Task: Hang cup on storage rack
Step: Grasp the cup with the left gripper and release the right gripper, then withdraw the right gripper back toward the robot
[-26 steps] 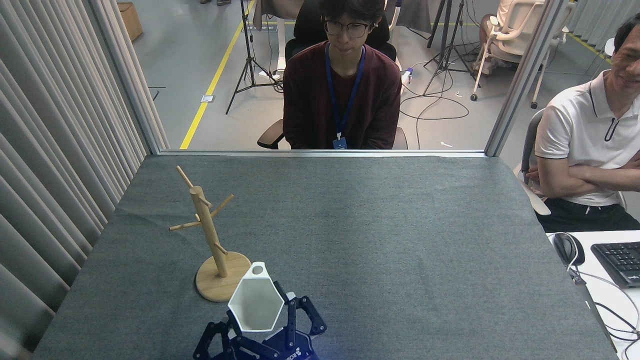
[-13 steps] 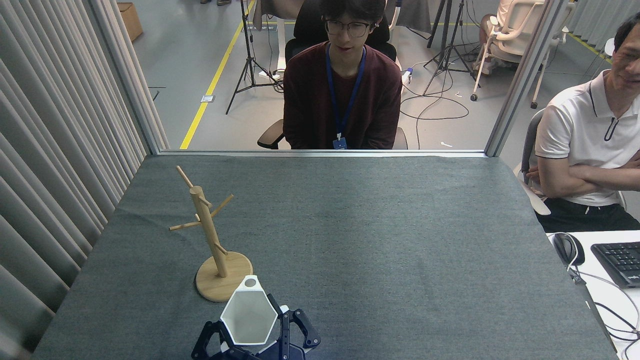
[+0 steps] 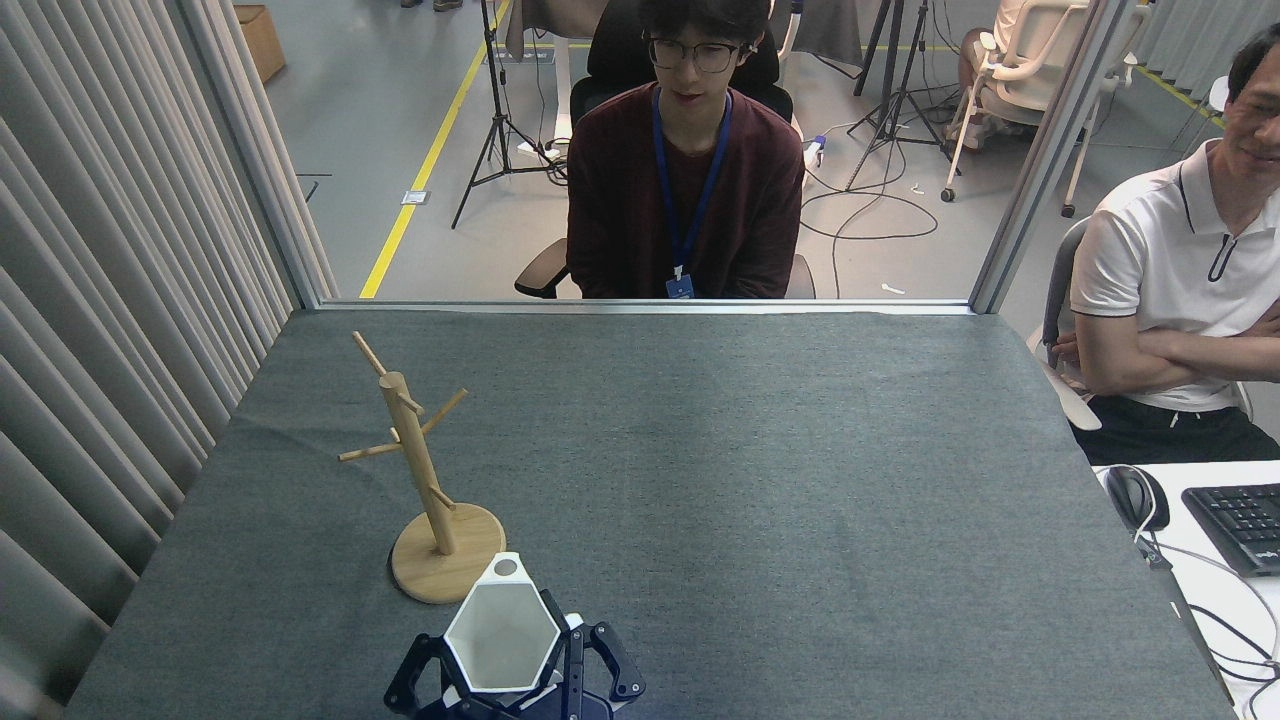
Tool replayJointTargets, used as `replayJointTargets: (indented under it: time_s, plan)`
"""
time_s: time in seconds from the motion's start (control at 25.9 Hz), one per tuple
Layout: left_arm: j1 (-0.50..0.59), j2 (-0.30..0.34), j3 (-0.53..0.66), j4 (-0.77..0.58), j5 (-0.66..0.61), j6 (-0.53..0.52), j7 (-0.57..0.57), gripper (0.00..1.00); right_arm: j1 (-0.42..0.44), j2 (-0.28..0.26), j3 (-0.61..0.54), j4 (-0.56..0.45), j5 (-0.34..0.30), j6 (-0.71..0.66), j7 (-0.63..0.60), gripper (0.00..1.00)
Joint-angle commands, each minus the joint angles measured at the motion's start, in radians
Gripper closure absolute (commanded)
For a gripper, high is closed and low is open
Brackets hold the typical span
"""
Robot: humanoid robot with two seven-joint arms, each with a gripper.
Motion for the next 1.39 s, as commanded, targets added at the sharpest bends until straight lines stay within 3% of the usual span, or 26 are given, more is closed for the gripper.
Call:
replayJointTargets:
  time_s: [0.0, 0.39, 0.46, 0.62, 0.73, 0.89, 1.04, 1.2, 1.35]
  plan:
    - [0.000, 0.001, 0.001, 0.001, 0.000, 0.007, 0.000, 0.61, 0.000, 0.000, 0.001, -0.004, -0.005, 0.017, -0.011, 0.02]
    - [0.005, 0.001, 0.001, -0.002, 0.000, 0.006, 0.027, 0.61, 0.014, -0.009, -0.014, -0.147, -0.007, 0.015, -0.064, 0.02]
    - [0.006, 0.001, 0.003, -0.002, 0.002, 0.007, 0.029, 0.60, 0.002, -0.003, -0.097, -0.159, -0.021, 0.035, -0.080, 0.02]
    - [0.006, 0.001, 0.019, -0.002, 0.002, 0.009, 0.041, 0.61, 0.000, -0.021, -0.338, -0.156, -0.139, 0.035, -0.073, 0.02]
    - [0.011, -0.001, 0.042, -0.002, 0.002, 0.010, 0.042, 0.61, 0.045, -0.097, -0.465, -0.139, -0.143, 0.032, -0.071, 0.02]
    - [0.012, -0.002, 0.075, -0.002, 0.005, 0.024, 0.042, 0.61, 0.116, -0.136, -0.534, -0.133, -0.148, -0.011, -0.076, 0.02]
    - [0.014, -0.001, 0.121, -0.007, 0.008, 0.059, 0.044, 0.62, 0.160, -0.123, -0.637, -0.133, -0.157, -0.106, -0.077, 0.02]
    - [0.018, -0.008, 0.194, -0.016, 0.008, 0.070, 0.056, 0.63, 0.163, -0.121, -0.651, -0.126, -0.160, -0.123, -0.077, 0.02]
    - [-0.009, -0.004, 0.220, 0.019, -0.001, 0.193, 0.052, 0.66, 0.163, -0.121, -0.649, -0.121, -0.160, -0.120, -0.074, 0.02]
